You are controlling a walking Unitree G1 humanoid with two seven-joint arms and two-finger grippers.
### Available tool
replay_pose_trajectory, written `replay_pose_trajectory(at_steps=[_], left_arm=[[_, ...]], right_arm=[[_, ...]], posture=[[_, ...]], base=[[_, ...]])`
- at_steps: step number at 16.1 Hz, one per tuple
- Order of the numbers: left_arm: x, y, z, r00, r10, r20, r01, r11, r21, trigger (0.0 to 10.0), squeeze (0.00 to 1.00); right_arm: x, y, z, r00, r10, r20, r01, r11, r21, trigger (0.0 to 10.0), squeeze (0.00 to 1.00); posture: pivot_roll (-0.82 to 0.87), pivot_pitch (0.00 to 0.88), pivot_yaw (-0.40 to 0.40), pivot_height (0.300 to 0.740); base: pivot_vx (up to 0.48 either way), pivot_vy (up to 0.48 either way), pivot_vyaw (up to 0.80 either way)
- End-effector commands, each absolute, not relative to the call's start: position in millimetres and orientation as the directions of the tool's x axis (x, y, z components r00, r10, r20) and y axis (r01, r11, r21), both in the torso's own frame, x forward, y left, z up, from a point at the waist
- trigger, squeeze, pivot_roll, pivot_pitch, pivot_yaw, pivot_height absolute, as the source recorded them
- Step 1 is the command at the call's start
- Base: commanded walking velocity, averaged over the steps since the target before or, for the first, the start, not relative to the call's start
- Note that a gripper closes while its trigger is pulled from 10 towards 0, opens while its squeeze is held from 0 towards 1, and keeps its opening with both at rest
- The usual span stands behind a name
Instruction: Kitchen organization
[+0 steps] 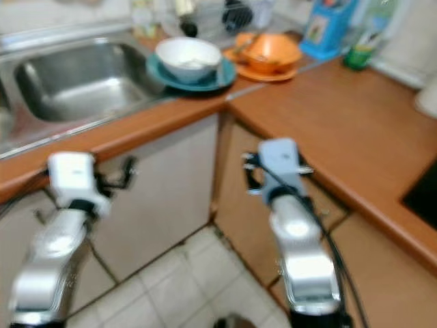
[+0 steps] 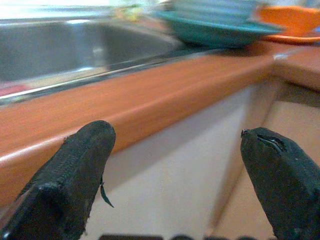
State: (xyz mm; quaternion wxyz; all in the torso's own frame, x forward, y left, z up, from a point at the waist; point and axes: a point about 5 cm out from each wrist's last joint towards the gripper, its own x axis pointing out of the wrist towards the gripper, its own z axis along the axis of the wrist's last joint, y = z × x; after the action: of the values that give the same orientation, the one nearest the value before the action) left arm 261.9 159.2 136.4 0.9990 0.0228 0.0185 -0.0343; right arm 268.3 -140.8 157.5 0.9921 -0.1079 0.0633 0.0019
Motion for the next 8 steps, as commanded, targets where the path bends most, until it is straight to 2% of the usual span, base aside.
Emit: replay_pose_trajectory(at_steps=[1, 4, 8], left_arm=[[261.1, 166.7, 137.8, 0.998, -0.049, -0.041, 0.051, 0.996, 0.069, 10.0, 0.00], [261.0, 167.1, 140.3, 0.999, -0.041, -0.022, 0.040, 0.999, -0.023, 10.0, 0.00], [265.0, 165.1, 148.5, 0.999, -0.053, 0.004, 0.053, 0.998, -0.022, 10.0, 0.00]], right_arm=[[268.1, -134.1, 161.3, 0.992, 0.033, -0.118, -0.055, 0.980, -0.194, 10.0, 0.00], [267.7, -134.5, 163.2, 0.992, 0.030, -0.120, -0.053, 0.980, -0.194, 10.0, 0.00], [269.0, -129.3, 169.3, 0.994, 0.059, -0.095, -0.074, 0.985, -0.157, 10.0, 0.00]], posture=[[-0.02, 0.000, 0.013, 0.740], [-0.03, 0.000, 0.021, 0.740], [-0.02, 0.000, 0.018, 0.740]], base=[[0.000, 0.000, 0.00], [0.000, 0.000, 0.00], [0.000, 0.000, 0.00]])
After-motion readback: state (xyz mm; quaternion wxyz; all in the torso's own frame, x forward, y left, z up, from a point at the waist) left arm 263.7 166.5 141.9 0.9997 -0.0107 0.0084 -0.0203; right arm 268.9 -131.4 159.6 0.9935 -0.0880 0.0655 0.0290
